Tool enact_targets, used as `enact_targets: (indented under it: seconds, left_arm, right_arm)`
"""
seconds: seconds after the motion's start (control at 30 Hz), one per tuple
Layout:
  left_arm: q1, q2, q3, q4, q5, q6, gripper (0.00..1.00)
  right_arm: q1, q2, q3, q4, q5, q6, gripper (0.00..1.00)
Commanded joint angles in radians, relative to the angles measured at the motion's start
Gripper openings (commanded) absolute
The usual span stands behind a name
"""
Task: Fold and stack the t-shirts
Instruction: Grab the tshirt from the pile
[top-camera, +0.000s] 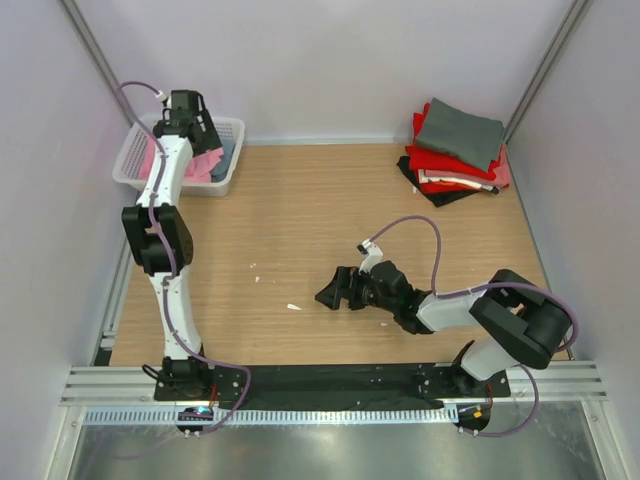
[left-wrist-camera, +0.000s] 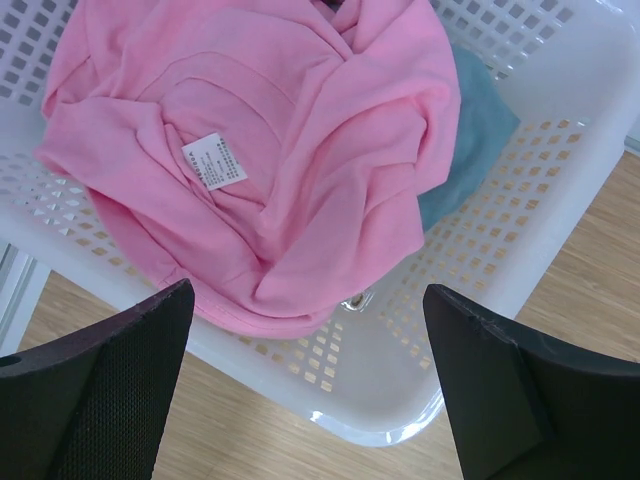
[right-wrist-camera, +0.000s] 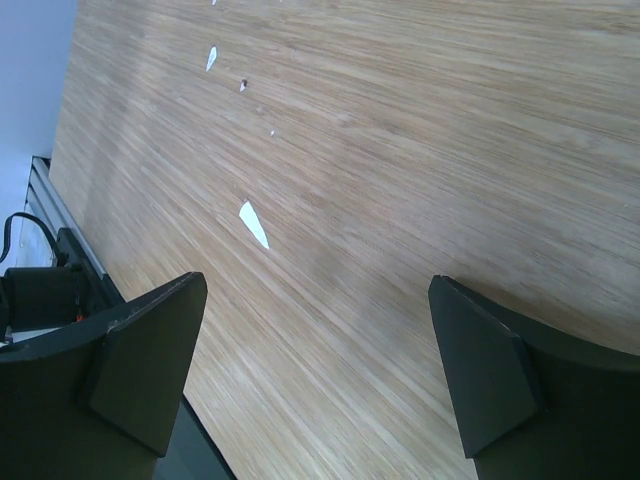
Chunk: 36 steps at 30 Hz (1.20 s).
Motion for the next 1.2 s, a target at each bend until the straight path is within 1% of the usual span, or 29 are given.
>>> enact_targets:
  seconds: [0.0,0.23,0.6,0.7,0.8,0.87,0.93,1.07,1.17]
  left_arm:
    - [0.016,-0.013,0.026,0.039,0.022,0.017,0.96]
    - [0.016,0.012,0.015,0.069,0.051,-0.001,0.95]
    - [0.018,0.078,0.029,0.095,0.084,-0.02,0.93]
    - [0.018,0.101,0.032,0.095,0.1,-0.02,0.88]
    - [0.016,0.118,0.027,0.095,0.11,-0.021,0.7]
    - [0.018,0.125,0.033,0.095,0.121,-0.023,0.38]
    - [0.018,0.124,0.041,0.094,0.13,-0.021,0.0]
    - [0.018,0.087,0.09,0.076,0.13,-0.027,0.0]
    - [0.015,0.006,0.142,0.05,0.146,-0.052,0.0]
  right_arm:
    - [0.004,-0.044,-0.018,0.027,0.057,-0.016,1.0]
    - [0.004,0.001,-0.001,0.058,-0.03,-0.025,1.0]
    - [0.004,0.044,0.016,0.067,-0.042,-0.013,1.0]
    - [0.004,0.053,0.024,0.061,-0.042,-0.013,1.0]
    - [0.004,0.062,0.033,0.049,-0.041,-0.013,1.0]
    - [0.003,0.07,0.04,0.041,-0.045,-0.011,1.0]
    - [0.004,0.071,0.042,0.04,-0.045,-0.01,1.0]
    - [0.003,0.076,0.048,0.035,-0.044,-0.013,1.0]
    - [0.003,0.082,0.05,0.036,-0.044,-0.011,1.0]
